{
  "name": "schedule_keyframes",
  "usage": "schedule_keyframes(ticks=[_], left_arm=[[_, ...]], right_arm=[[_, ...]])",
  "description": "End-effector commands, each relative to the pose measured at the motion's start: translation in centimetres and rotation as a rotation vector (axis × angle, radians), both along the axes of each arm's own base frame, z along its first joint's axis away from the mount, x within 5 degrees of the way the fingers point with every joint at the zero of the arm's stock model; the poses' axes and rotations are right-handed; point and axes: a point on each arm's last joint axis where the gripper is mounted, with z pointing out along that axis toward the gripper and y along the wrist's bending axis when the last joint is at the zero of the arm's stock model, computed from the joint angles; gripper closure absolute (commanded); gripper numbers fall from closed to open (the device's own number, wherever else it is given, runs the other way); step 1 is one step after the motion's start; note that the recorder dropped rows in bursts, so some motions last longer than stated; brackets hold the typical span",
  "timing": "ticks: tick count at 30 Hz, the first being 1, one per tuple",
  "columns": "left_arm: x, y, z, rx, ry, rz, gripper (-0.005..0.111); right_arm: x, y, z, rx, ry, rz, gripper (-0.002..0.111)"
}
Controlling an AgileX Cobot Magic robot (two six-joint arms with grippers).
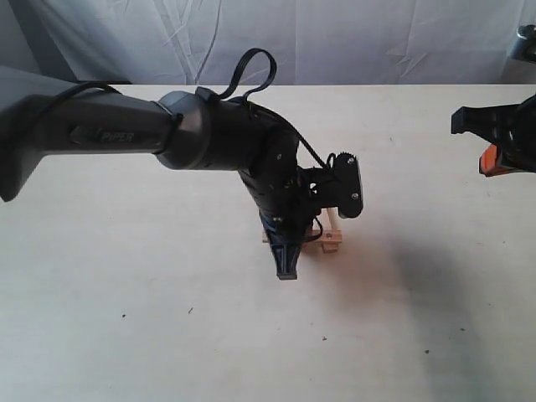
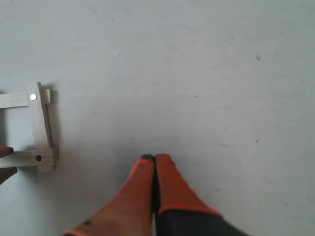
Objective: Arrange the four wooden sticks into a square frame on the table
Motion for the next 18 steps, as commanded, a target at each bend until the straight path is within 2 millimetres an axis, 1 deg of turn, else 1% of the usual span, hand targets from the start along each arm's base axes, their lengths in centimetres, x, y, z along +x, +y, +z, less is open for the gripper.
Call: schedule_keyframes(ticks=[1, 2, 3, 4, 5, 6, 7, 8, 9, 10, 12, 13, 14, 15, 16, 17, 18], left_arm=[[0.1, -0.2, 1.1, -0.024, -0.017, 0.003, 0.082], [0.1, -0.2, 1.3, -0.026, -0.02, 0.003, 0.074], [0.0, -0.2, 1.3, -0.024, -0.018, 0.003, 0.063], [0.0, -0.1, 1.3, -0.02, -0.015, 0.001, 0.059], [0.0, -0.1, 1.4, -0.009, -0.019, -0.006, 0.056], [0.0, 0.0, 1.7, -0.006, -0.027, -0.009, 0.056], [-0.1, 0.2, 2.8, -0.011, -0.045, -0.003, 0.056], [-0.2, 0.5, 4.4, -0.019, -0.067, 0.03, 0.056], [-0.3, 0.8, 5.3, -0.02, -0.074, 0.073, 0.056], [-0.3, 1.4, 6.5, -0.023, -0.082, 0.144, 0.059], [-0.3, 3.1, 8.5, -0.029, -0.073, 0.325, 0.07], [-0.4, 5.2, 10.3, -0.047, -0.045, 0.495, 0.085], [-0.6, 6.4, 11.1, -0.054, -0.026, 0.583, 0.094], [-1.1, 8.9, 12.7, -0.068, 0.01, 0.756, 0.107], [-1.5, 10.3, 13.7, -0.091, 0.012, 0.833, 0.106], [-2.6, 12.7, 15.4, -0.166, -0.005, 0.95, 0.106], [-3.4, 13.5, 16.3, -0.21, -0.018, 0.982, 0.106]], right_arm=[[-0.1, -0.1, 0.2, 0.009, -0.018, -0.005, 0.109], [-0.1, -0.1, 0.2, 0.011, -0.018, -0.006, 0.109], [-0.1, -0.1, 0.2, 0.011, -0.018, -0.006, 0.109], [-0.1, -0.1, 0.2, 0.011, -0.018, -0.006, 0.109], [-0.1, 0.0, 0.2, 0.013, -0.02, -0.008, 0.109], [0.0, 0.0, 0.3, 0.013, -0.022, -0.008, 0.109], [0.0, 0.0, 0.3, 0.013, -0.027, -0.009, 0.109], [0.0, -0.1, 0.3, 0.013, -0.031, -0.01, 0.109], [0.0, -0.1, 0.3, 0.013, -0.031, -0.01, 0.109], [0.0, -0.1, 0.3, 0.013, -0.031, -0.01, 0.109], [-0.1, 0.0, 0.2, 0.008, -0.018, 0.001, 0.109], [-0.2, 0.0, 0.2, 0.002, -0.003, 0.017, 0.109], [-0.4, 0.0, 0.2, -0.007, 0.001, 0.037, 0.109], [-1.0, 0.0, 0.5, -0.019, 0.027, 0.075, 0.109], [-1.5, 0.0, 0.8, -0.026, 0.033, 0.099, 0.109], [-2.9, -0.1, 2.1, -0.041, -0.006, 0.135, 0.109], [-3.7, -0.1, 2.6, -0.05, -0.033, 0.148, 0.109]])
